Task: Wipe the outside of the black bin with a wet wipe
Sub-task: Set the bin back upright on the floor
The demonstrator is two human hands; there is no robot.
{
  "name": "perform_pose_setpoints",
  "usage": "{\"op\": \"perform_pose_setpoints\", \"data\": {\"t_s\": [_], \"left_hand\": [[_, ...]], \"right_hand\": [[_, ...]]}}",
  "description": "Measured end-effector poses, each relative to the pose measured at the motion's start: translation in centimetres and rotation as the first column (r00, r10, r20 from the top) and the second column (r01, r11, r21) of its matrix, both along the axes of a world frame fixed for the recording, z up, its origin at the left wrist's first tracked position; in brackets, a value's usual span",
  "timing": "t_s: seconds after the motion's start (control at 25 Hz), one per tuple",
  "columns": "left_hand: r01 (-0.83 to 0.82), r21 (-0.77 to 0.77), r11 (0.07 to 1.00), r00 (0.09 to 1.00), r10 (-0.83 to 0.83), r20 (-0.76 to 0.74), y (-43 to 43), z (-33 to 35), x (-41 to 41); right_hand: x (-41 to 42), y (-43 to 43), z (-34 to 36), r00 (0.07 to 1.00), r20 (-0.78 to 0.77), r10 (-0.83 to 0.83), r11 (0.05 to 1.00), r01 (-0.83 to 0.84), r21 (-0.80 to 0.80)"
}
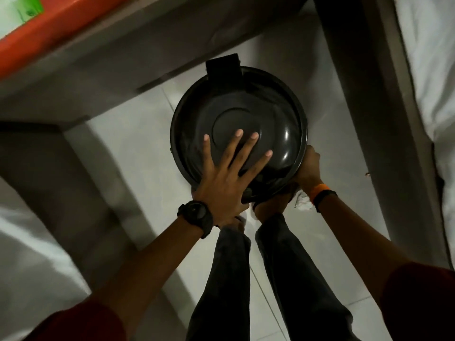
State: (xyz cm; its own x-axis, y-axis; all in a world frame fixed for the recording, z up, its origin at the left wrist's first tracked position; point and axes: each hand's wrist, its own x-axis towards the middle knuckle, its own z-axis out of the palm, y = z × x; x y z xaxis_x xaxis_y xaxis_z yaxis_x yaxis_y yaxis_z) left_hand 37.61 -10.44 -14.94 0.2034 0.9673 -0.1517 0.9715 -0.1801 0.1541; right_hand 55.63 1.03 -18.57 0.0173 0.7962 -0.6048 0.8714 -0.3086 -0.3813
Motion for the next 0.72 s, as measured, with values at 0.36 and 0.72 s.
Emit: {"op": "perform_pose_setpoints", "data": {"t_s": [0.36, 0.72], "left_hand": [[-0.350, -0.070, 0.934, 0.936, 0.346, -0.070, 1.9, -1.0, 1.3], [-0.630, 0.039, 0.775, 0.714, 0.559, 0.422, 1.1, 10.7, -6.9]], "right_hand": [[-1.6, -0.6, -0.1, 0.977, 0.021, 0.210, 0.977, -0.209, -0.040], [2.9, -3.8, 10.7, 0.996, -0.014, 0.092, 0.996, -0.092, 0.014]]}}
